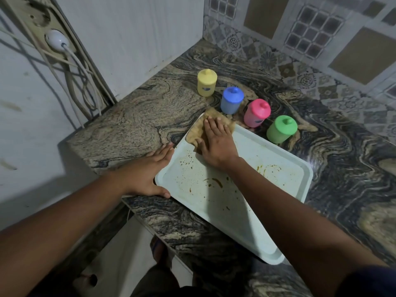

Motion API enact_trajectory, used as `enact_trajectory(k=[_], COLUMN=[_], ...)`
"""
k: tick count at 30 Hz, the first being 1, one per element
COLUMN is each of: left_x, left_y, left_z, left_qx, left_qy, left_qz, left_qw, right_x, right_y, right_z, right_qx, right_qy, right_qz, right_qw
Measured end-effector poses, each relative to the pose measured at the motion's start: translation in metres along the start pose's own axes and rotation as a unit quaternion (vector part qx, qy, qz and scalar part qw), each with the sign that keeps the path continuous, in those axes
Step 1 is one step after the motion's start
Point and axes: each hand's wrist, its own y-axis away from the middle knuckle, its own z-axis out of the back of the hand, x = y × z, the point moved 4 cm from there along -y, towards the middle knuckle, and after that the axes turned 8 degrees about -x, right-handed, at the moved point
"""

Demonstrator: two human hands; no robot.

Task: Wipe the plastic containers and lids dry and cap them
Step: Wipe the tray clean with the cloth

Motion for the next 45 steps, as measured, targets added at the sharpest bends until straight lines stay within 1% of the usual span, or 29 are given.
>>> enact_trajectory(k=[3, 7, 11, 16, 24, 28, 33, 36, 45], left_x=[0.000, -0.004, -0.003, 0.002, 0.002, -0.002, -0.002, -0.001, -0.001], left_y=[0.001, 0.002, 0.001, -0.001, -0.002, -0.002, -0.002, -0.003, 0.003], left_z=[-0.001, 0.001, -0.001, -0.003, -0.001, 0.000, 0.000, -0.001, 0.000], left_qx=[0.005, 0.001, 0.004, 0.009, 0.002, -0.002, 0.005, 0.011, 0.039], left_qy=[-0.009, -0.014, -0.020, -0.022, -0.030, -0.044, -0.043, -0.043, -0.046], left_qz=[0.002, 0.004, 0.012, 0.012, -0.004, -0.016, -0.016, -0.015, -0.001], left_qw=[1.000, 1.000, 1.000, 1.000, 1.000, 0.999, 0.999, 0.999, 0.998], right_x=[0.011, 0.030, 0.049, 0.064, 0.081, 0.083, 0.081, 0.073, 0.064], right_y=[0.007, 0.028, 0.056, 0.082, 0.110, 0.116, 0.123, 0.128, 0.156], right_z=[-0.003, -0.012, -0.016, -0.016, -0.010, -0.008, -0.004, -0.006, 0.019], right_qx=[-0.006, -0.001, 0.028, 0.096, 0.141, 0.150, 0.155, 0.175, 0.185], right_qy=[-0.027, -0.051, -0.067, -0.083, -0.148, -0.160, -0.186, -0.200, -0.187], right_qz=[0.006, 0.035, 0.083, 0.144, 0.184, 0.179, 0.149, 0.122, 0.098], right_qw=[1.000, 0.998, 0.994, 0.981, 0.962, 0.959, 0.959, 0.956, 0.960])
